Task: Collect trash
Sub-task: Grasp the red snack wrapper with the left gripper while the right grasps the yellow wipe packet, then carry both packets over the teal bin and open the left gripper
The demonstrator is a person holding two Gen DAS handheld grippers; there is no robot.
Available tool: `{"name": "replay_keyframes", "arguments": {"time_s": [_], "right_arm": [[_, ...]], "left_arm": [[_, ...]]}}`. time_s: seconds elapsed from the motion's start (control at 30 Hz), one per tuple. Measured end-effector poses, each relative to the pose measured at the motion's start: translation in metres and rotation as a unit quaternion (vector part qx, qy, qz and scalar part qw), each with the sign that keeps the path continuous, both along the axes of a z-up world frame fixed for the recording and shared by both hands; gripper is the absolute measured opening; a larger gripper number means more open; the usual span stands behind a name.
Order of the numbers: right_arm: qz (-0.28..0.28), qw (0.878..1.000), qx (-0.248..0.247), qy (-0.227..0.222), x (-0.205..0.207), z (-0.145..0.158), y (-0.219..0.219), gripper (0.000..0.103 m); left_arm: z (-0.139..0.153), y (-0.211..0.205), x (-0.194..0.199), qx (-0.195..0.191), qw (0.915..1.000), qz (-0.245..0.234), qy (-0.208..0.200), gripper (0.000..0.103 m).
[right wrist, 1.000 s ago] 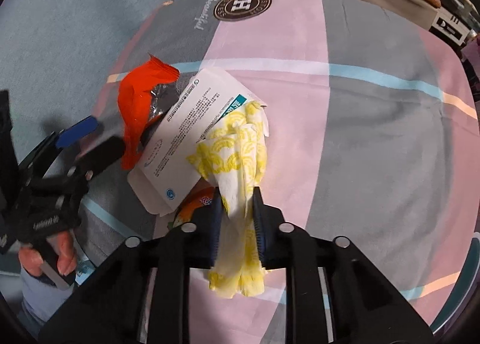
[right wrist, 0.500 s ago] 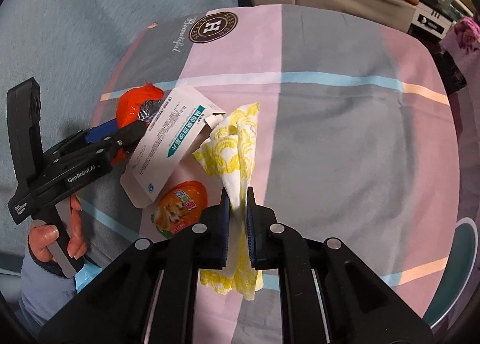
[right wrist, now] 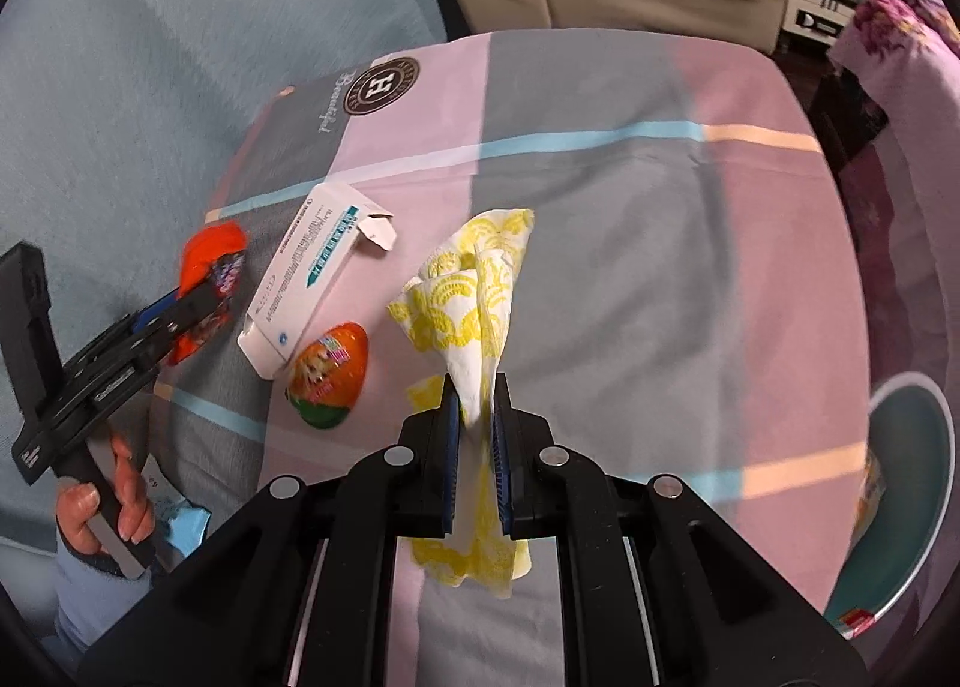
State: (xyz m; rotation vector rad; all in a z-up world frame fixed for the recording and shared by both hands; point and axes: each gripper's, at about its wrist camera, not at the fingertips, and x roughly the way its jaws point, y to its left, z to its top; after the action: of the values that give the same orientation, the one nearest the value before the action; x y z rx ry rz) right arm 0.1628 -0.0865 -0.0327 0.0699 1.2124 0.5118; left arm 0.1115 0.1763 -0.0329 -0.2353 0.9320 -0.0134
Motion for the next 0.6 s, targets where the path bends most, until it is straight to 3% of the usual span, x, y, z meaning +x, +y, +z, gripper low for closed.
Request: {"name": "replay_keyframes", "arguments": {"time_s": [0.33, 0.6], "right_arm": [[-0.043, 0.999, 0.028, -0.017, -0.030, 0.013, -0.066, 0.010], [-0.098, 0.993, 0.053, -0.043, -0.055, 0.027, -0.141, 0.010]], "left_arm": [[0.019, -0.086, -0.024, 0.004, 0.9979, -0.064, -0.006, 0.042], [0.028, -0.170, -0.026, 0.020, 0.9913, -0.130, -0.010, 0.042]]}}
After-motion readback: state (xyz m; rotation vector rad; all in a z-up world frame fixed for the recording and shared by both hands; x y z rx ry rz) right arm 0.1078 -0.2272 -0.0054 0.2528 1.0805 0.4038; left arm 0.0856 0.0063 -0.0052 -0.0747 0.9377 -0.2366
